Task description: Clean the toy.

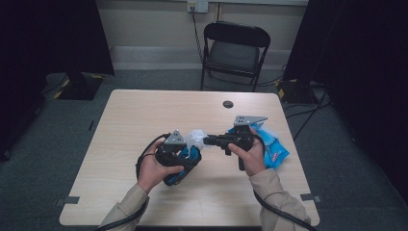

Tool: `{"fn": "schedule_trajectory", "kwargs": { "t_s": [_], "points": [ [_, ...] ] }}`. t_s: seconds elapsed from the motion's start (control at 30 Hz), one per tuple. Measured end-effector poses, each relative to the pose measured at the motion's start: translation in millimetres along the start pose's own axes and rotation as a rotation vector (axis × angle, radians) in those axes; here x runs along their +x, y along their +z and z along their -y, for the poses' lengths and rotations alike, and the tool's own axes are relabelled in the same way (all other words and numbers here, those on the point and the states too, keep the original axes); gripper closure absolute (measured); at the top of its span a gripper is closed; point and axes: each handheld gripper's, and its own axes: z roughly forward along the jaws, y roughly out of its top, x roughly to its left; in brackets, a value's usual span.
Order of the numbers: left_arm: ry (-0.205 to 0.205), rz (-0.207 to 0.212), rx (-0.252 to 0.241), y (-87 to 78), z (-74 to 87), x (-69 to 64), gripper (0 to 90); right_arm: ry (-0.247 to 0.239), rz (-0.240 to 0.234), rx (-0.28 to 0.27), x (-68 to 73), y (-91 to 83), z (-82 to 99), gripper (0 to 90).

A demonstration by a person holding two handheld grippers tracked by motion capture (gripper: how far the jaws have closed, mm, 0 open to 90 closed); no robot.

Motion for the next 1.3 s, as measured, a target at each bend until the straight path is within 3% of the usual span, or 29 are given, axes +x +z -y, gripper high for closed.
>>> {"fn": "schedule_trajectory", "kwargs": {
  "t_s": [0.17,0.47,0.6,0.73,1.1,1.3],
  "points": [
    [0.010,-0.003,-0.010,-3.4,-3.4,-1.8,26.3,-0.025,0.043,0.085,-1.5,11.1,8.3,86.1],
    [-0.005,-0.015,-0.028,-10.3,-2.9,3.9,26.3,-0.026,0.067,0.144,-8.2,9.1,18.1,86.2],
    [0.007,-0.018,-0.036,-10.2,-5.6,1.8,26.2,-0.025,0.051,0.162,-8.8,11.2,23.9,86.2],
    [0.011,-0.026,-0.034,-9.6,-5.5,1.7,26.3,-0.008,0.029,0.146,-9.3,11.1,30.4,86.2],
    [-0.011,-0.054,-0.038,-11.9,-2.0,7.6,26.3,-0.009,-0.036,0.162,-0.5,11.9,45.3,86.2],
    [-0.014,-0.056,-0.048,-14.3,-2.6,8.3,26.3,-0.010,-0.029,0.205,-2.1,10.6,55.8,86.2]
  ]
}}
